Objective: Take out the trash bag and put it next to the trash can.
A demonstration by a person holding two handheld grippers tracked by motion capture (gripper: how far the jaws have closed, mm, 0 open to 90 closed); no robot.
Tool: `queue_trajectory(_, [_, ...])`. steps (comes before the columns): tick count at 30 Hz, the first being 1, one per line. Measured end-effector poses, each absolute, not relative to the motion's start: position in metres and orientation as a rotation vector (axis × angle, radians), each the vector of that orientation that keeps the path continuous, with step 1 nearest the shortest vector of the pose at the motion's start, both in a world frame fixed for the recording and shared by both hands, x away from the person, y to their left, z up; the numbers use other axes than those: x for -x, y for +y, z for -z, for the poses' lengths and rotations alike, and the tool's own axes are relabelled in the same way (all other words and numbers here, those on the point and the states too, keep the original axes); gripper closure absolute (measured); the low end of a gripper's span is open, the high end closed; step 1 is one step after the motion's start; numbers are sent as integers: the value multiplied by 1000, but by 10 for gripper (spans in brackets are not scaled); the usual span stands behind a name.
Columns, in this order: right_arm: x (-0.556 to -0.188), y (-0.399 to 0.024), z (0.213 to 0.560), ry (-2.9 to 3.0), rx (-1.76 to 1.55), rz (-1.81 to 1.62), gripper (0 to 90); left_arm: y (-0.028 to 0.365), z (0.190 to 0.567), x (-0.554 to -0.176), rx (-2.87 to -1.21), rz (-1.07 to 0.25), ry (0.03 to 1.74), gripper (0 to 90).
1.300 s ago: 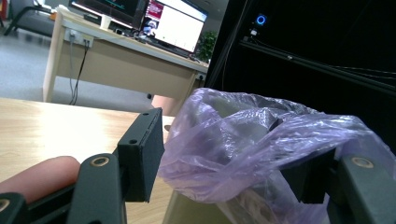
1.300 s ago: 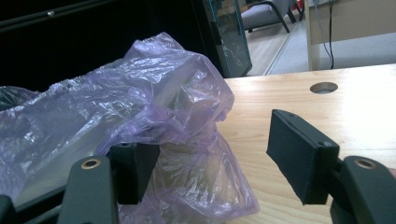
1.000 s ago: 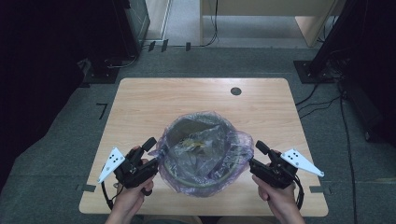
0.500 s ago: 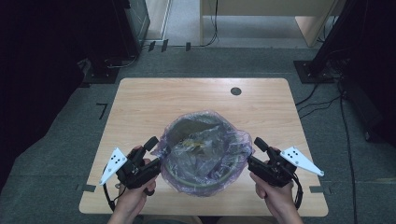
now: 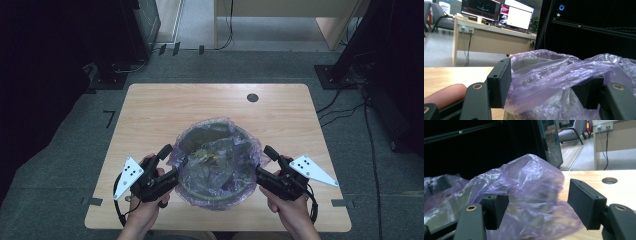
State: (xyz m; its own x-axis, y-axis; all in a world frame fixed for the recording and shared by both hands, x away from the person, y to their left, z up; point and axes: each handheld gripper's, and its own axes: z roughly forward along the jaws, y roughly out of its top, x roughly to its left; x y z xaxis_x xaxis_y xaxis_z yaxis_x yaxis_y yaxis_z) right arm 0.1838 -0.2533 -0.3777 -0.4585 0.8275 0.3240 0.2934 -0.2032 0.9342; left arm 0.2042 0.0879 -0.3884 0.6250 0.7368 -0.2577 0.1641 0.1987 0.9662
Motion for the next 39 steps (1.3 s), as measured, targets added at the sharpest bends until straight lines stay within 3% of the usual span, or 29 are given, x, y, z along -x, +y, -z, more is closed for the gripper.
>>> queue_trajectory(39, [-155, -186, 353, 1866, -1095, -1607, 300, 62, 372, -192, -1415, -528, 795, 355])
